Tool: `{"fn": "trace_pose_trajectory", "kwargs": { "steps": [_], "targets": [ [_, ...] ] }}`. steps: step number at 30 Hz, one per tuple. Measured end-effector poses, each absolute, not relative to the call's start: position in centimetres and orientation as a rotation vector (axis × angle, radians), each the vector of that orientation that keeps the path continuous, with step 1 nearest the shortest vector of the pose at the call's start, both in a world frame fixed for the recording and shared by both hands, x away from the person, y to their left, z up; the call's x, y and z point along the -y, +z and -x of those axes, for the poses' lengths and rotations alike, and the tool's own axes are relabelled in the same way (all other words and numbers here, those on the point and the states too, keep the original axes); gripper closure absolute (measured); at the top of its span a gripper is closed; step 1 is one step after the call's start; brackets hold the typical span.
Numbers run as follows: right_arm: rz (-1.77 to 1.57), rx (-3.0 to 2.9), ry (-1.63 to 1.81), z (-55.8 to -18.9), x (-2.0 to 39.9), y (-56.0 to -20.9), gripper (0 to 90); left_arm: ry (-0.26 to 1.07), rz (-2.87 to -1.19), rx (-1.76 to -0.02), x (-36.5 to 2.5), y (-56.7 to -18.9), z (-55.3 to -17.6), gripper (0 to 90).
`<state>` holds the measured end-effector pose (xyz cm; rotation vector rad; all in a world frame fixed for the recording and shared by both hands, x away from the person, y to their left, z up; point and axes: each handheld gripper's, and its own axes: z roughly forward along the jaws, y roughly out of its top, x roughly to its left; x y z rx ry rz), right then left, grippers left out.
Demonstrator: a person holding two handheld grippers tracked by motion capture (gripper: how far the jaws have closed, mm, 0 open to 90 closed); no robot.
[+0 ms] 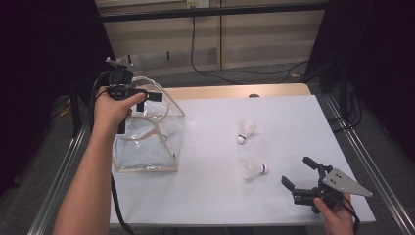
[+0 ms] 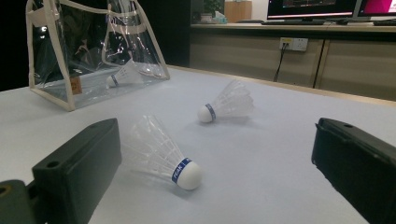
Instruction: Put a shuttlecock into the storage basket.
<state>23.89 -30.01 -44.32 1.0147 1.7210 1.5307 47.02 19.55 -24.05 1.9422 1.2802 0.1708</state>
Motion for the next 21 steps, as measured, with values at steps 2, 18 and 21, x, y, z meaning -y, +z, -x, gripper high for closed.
{"fn": "trace_pose_trajectory", "kwargs": {
  "steps": [2,18,21],
  "targets": [
    [-1.013,-1.723,1.532,-23.9,30.0,-44.3,1.3,0.167,-1.943,-1.27,-19.3,-24.0,-46.8,32.1],
    [-1.009,-1.726,1.531,-23.9,30.0,-44.3,1.3,0.125,-1.979,-1.167,-18.3,-23.6,-45.9,25.7],
    [-1.013,-1.724,1.532,-23.9,30.0,-44.3,1.3,0.117,-1.983,-1.156,-18.0,-23.6,-45.8,24.8]
  ]
}}
